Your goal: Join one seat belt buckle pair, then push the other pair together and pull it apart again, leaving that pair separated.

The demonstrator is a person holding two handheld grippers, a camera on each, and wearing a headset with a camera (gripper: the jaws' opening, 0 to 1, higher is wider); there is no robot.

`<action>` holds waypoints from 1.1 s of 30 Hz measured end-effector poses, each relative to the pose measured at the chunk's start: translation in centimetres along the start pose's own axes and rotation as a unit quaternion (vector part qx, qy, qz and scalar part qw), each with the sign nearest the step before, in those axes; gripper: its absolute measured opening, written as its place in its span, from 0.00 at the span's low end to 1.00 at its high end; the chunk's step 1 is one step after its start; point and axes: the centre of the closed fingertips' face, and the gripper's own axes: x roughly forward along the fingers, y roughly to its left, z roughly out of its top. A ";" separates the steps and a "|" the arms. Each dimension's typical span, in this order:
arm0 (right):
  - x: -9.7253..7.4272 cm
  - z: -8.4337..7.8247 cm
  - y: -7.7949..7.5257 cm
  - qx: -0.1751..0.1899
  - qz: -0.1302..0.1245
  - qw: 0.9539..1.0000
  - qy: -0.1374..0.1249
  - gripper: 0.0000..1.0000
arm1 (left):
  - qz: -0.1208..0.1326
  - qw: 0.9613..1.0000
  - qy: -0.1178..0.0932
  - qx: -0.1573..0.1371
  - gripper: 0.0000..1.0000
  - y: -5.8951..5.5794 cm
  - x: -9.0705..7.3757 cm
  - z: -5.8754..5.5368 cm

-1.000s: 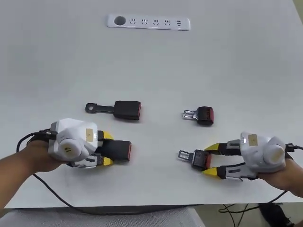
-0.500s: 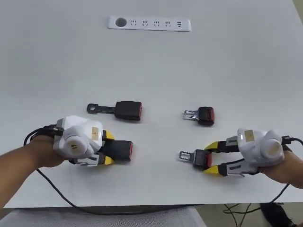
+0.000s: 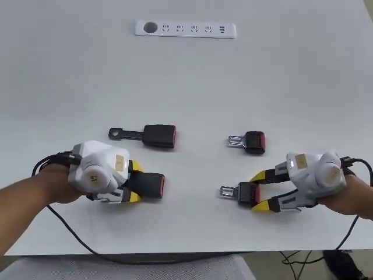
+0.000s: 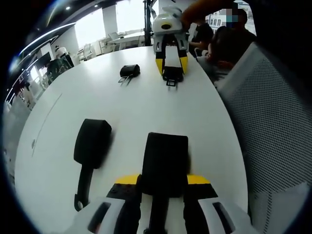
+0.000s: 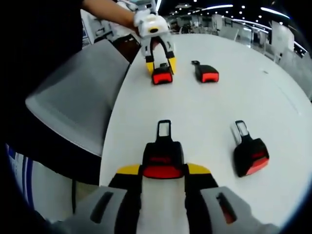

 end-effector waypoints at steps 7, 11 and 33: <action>0.8 0.8 0.0 -0.007 0.003 1.000 -0.020 0.33 | -0.001 1.000 0.001 -0.005 0.34 0.0 0.0 0.0; 1.3 1.5 0.1 -0.008 0.002 0.999 -0.037 0.33 | -0.003 1.000 0.004 -0.007 0.34 0.1 0.0 0.0; 4.3 5.3 0.1 -0.010 -0.002 0.996 -0.084 0.33 | -0.007 1.000 0.019 -0.013 0.34 0.2 0.1 -0.1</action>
